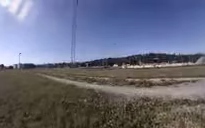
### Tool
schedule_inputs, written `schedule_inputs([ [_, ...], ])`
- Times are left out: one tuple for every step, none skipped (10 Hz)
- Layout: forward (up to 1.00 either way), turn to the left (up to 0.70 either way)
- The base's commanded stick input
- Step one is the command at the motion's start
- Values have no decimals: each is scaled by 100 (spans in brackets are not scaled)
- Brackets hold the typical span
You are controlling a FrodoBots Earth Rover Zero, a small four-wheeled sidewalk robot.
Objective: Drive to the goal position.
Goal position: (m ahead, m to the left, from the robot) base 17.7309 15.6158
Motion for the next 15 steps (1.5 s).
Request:
schedule_inputs([
  [50, 0],
  [50, 0],
  [50, 0],
  [50, 0],
  [50, 0],
  [50, 0],
  [50, 0],
  [50, 0],
  [50, 0],
  [50, 0],
  [50, 0],
  [50, 0],
  [50, 0],
  [50, 0],
  [50, 0],
])
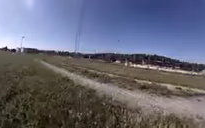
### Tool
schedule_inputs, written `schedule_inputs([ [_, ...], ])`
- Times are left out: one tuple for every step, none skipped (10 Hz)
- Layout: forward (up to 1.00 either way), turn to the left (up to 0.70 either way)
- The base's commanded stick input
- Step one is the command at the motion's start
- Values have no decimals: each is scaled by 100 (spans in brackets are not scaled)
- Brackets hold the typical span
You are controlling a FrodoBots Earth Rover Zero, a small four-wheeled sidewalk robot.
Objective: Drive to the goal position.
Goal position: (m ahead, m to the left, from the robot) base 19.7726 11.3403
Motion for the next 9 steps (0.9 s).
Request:
schedule_inputs([
  [50, 0],
  [50, 0],
  [50, 0],
  [50, 0],
  [50, 0],
  [50, 0],
  [50, 0],
  [50, 0],
  [50, 0],
])
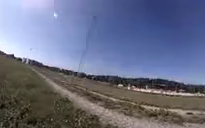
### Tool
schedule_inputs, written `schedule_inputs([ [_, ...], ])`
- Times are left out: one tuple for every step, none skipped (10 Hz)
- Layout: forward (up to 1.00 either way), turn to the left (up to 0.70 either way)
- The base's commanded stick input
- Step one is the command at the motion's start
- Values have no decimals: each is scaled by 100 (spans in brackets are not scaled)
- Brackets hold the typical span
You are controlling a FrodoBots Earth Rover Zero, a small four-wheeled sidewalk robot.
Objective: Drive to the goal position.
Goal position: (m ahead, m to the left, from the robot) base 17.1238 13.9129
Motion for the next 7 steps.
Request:
schedule_inputs([
  [50, 0],
  [50, 0],
  [50, 0],
  [50, 0],
  [50, 0],
  [50, 0],
  [50, 0],
])
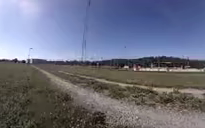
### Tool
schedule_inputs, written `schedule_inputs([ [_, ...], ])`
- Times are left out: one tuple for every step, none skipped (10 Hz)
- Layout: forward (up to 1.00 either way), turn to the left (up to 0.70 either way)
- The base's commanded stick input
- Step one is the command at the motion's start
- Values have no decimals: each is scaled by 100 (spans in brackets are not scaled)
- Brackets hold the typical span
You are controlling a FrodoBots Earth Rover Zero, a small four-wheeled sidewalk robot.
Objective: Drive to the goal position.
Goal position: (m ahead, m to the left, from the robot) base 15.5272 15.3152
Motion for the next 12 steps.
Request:
schedule_inputs([
  [50, 0],
  [50, 0],
  [50, 0],
  [50, 0],
  [50, 0],
  [50, 0],
  [50, 0],
  [50, 0],
  [50, 0],
  [50, 0],
  [50, 0],
  [50, 10],
])
